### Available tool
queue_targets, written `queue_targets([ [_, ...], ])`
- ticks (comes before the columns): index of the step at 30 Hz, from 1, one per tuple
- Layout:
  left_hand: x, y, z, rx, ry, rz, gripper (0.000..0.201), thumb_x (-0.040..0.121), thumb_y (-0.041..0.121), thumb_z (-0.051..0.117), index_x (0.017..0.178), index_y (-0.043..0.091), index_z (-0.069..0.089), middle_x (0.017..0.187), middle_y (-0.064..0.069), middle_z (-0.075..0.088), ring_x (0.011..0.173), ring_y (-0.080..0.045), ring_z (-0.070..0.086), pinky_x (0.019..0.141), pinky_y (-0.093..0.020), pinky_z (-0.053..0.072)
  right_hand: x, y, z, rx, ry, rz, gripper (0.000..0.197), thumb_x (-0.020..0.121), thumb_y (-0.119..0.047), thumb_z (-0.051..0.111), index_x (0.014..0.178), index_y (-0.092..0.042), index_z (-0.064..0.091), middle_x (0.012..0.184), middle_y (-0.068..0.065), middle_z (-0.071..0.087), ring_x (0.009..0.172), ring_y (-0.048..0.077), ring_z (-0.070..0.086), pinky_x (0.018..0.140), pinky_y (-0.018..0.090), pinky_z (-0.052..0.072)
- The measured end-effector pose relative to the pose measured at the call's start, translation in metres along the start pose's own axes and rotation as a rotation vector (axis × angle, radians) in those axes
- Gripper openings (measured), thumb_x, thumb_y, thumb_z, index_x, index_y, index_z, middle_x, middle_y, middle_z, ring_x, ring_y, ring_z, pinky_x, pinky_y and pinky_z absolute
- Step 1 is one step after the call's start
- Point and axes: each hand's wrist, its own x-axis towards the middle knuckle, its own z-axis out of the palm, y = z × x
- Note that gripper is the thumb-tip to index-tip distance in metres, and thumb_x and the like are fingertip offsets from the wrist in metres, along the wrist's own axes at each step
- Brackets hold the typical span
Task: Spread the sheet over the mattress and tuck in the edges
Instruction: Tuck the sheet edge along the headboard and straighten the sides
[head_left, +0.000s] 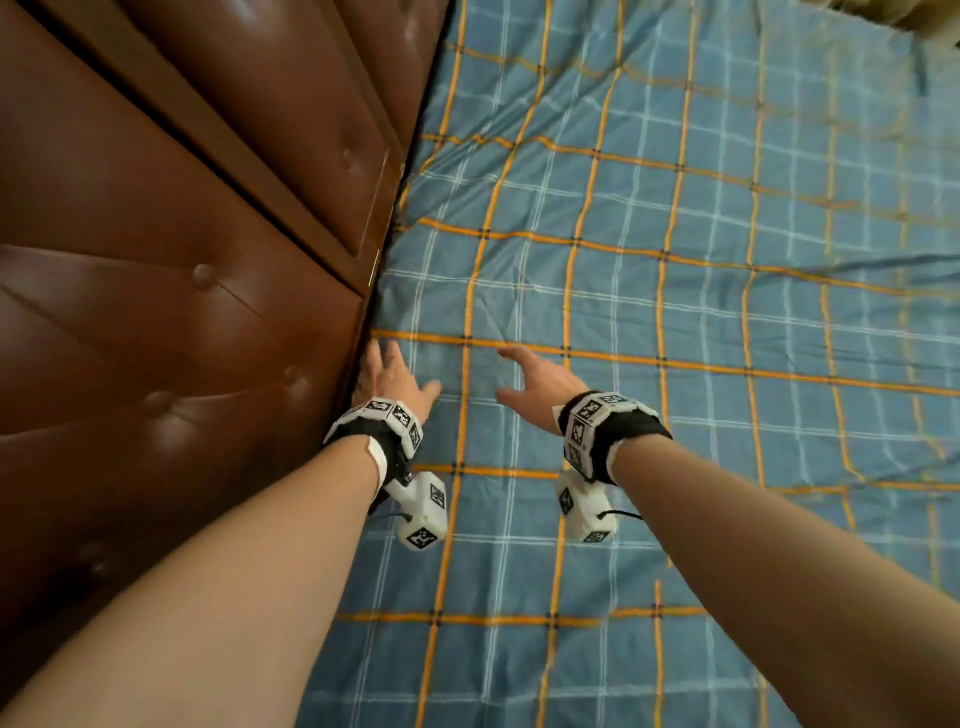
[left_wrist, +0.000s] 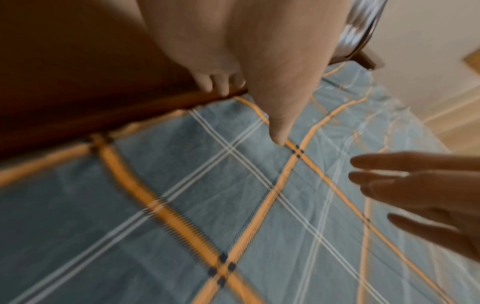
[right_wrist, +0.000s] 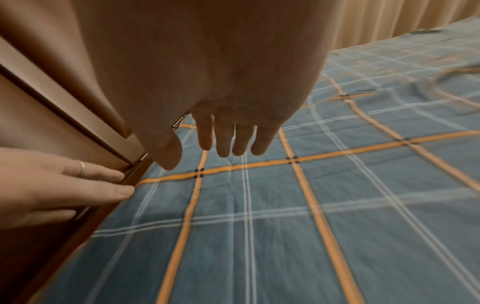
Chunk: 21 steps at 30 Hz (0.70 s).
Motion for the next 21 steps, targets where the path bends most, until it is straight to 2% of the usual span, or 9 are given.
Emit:
queue_targets([
  [4,-0.063,0.003,-0.021,0.015,-0.062,0.026,0.079,0.084,0.041,0.065,0.147,0.01,0.03,0.151,-0.015,0.034,0.137,-0.034,0.036,0.112,-0.042,0.032,-0.073,0.0,0.025,-0.003,-0.01,0.016,0.06,0.093,-0.036,0.055,0.147,-0.025,0.032,0.134,0.013,0.057,0.112,0.032,0.06,0.088,0.035,0.046],
  [8,-0.126,-0.006,-0.016,0.013,-0.067,0.013,0.072,0.082,0.041,0.065,0.143,0.015,0.039,0.144,-0.013,0.042,0.131,-0.033,0.043,0.107,-0.043,0.038,-0.128,0.003,0.06,-0.011,-0.046,0.006,0.059,0.093,-0.037,0.055,0.146,-0.023,0.034,0.14,0.012,0.053,0.124,0.032,0.053,0.098,0.037,0.043],
  [11,-0.179,-0.025,0.0,-0.037,-0.038,-0.024,0.065,0.084,0.039,0.064,0.141,0.016,0.044,0.14,-0.012,0.047,0.128,-0.031,0.046,0.107,-0.039,0.038,-0.162,0.014,0.09,-0.048,-0.057,-0.027,0.057,0.091,-0.038,0.054,0.144,-0.024,0.036,0.139,0.011,0.054,0.122,0.032,0.054,0.098,0.038,0.045],
  [14,-0.236,-0.06,0.025,-0.141,0.026,-0.111,0.05,0.089,0.031,0.059,0.136,0.015,0.051,0.137,-0.012,0.052,0.126,-0.03,0.049,0.106,-0.037,0.038,-0.194,0.025,0.127,-0.068,-0.121,-0.051,0.057,0.092,-0.037,0.055,0.144,-0.025,0.036,0.139,0.008,0.054,0.12,0.03,0.056,0.095,0.035,0.045],
  [17,-0.295,-0.107,0.064,-0.163,0.015,-0.231,0.036,0.097,0.024,0.049,0.131,0.015,0.055,0.133,-0.014,0.056,0.122,-0.032,0.052,0.103,-0.039,0.041,-0.229,0.034,0.17,-0.074,-0.189,-0.061,0.057,0.092,-0.034,0.058,0.145,-0.022,0.038,0.139,0.009,0.054,0.124,0.031,0.053,0.098,0.035,0.043],
  [19,-0.327,-0.145,0.088,-0.134,-0.005,-0.324,0.035,0.098,0.02,0.044,0.131,0.014,0.055,0.135,-0.014,0.056,0.124,-0.033,0.051,0.103,-0.038,0.041,-0.242,0.033,0.198,-0.078,-0.2,-0.076,0.057,0.09,-0.035,0.061,0.142,-0.021,0.041,0.138,0.01,0.054,0.125,0.031,0.052,0.099,0.035,0.043],
  [21,-0.351,-0.181,0.111,-0.148,-0.017,-0.412,0.036,0.099,0.017,0.042,0.133,0.012,0.051,0.137,-0.016,0.053,0.126,-0.033,0.049,0.103,-0.037,0.038,-0.251,0.034,0.23,-0.1,-0.208,-0.07,0.057,0.087,-0.044,0.063,0.135,-0.02,0.046,0.133,0.009,0.058,0.12,0.031,0.056,0.094,0.035,0.045],
])
